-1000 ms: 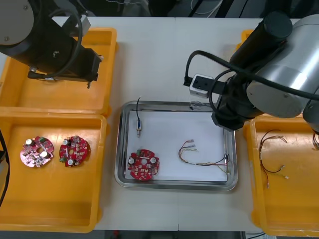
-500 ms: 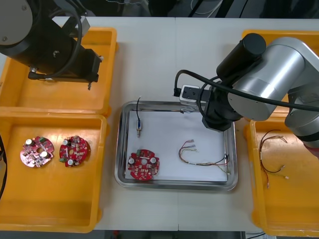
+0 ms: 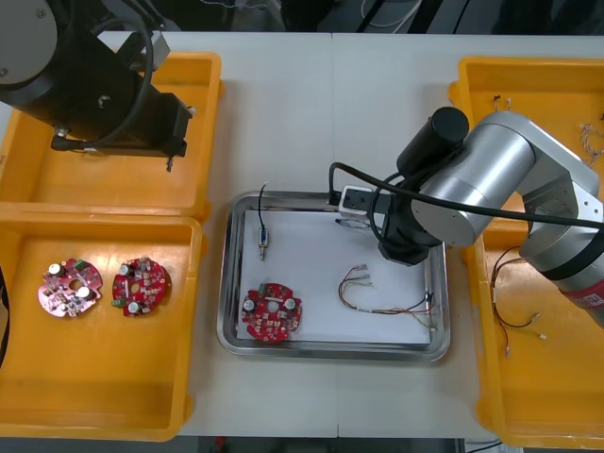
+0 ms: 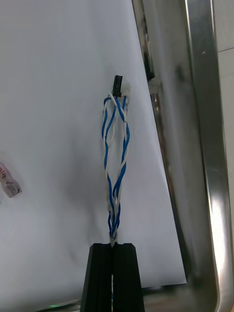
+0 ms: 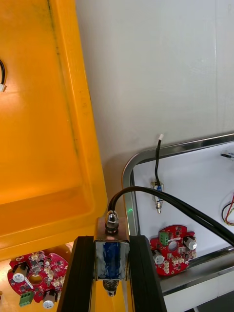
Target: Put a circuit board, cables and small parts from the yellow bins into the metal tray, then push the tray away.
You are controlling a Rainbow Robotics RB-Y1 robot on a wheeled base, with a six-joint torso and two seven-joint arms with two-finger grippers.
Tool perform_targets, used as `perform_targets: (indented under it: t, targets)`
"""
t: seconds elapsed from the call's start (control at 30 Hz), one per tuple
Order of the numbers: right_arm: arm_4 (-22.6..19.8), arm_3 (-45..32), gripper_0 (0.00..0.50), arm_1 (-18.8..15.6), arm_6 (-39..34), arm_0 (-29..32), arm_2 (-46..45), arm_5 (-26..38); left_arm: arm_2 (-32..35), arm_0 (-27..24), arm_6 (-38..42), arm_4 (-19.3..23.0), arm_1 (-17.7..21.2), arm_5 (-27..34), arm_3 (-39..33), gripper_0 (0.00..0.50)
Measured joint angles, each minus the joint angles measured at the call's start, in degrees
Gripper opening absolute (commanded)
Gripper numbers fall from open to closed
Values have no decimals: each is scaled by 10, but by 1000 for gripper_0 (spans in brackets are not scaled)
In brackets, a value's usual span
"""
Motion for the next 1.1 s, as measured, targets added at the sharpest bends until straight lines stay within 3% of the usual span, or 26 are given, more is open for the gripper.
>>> perform_targets:
  t: [0.23, 0.27, 0.3, 0.37, 0.43, 0.47, 0.93, 1.1]
  targets:
    - [-20, 1, 0, 0, 0, 0, 1, -1, 0, 0, 0, 1, 1, 0, 0, 0]
    - [-20, 1, 35, 0, 0, 0, 1, -1, 0, 0, 0, 1, 1, 0, 0, 0]
    - [-20, 1, 72, 0, -1, 0, 1, -1, 0, 0, 0, 1, 1, 0, 0, 0]
    - [-20, 1, 352, 0, -1, 0, 1, -1, 0, 0, 0, 1, 1, 0, 0, 0]
    - [-20, 1, 478, 0, -1, 0, 1, -1, 0, 0, 0, 1, 1, 0, 0, 0]
    - [-20, 1, 500, 0, -1, 0, 1, -1, 0, 0, 0, 1, 1, 0, 0, 0]
    - [-13, -10, 500, 0, -1, 0, 1, 2, 0, 0, 0, 3, 1, 0, 0, 0]
    - [-1, -44, 500, 5, -3, 0, -6, 41, -1, 0, 1, 3, 1, 0, 0, 0]
